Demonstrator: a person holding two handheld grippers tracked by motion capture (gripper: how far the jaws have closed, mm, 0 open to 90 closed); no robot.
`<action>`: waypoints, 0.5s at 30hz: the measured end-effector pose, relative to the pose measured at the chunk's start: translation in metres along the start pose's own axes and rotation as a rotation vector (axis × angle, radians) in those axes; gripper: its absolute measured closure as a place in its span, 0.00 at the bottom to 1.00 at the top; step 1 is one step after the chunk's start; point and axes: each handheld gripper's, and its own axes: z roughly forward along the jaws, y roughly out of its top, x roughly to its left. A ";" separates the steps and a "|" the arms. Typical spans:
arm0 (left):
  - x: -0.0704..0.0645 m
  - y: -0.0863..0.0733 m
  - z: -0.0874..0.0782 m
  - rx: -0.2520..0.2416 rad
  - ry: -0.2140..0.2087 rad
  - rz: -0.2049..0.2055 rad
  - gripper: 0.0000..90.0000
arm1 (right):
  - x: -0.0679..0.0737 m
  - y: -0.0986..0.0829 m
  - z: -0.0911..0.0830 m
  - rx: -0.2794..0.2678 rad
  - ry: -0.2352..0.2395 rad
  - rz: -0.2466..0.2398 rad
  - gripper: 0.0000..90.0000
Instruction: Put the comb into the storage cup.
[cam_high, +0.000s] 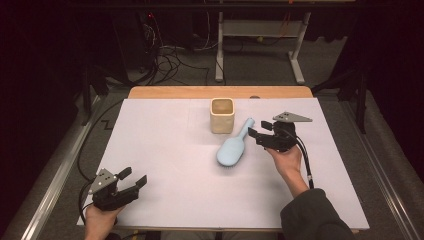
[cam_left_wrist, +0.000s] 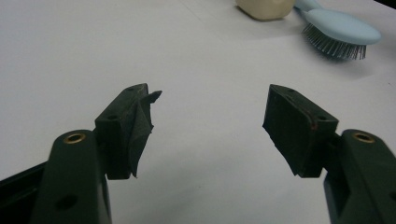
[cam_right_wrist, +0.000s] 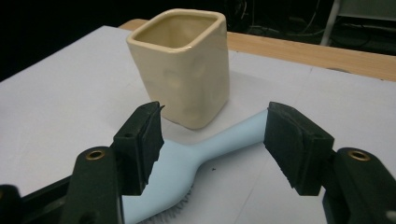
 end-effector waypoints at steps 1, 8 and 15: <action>0.000 0.000 0.000 0.000 0.000 0.000 0.37 | 0.000 0.000 0.000 0.000 0.000 0.000 0.43; 0.000 0.000 0.000 -0.001 -0.002 0.001 0.37 | 0.001 0.012 0.007 0.088 -0.012 -0.025 0.47; -0.001 0.000 -0.001 -0.004 -0.004 0.002 0.37 | 0.004 0.024 0.018 0.200 -0.025 -0.075 0.58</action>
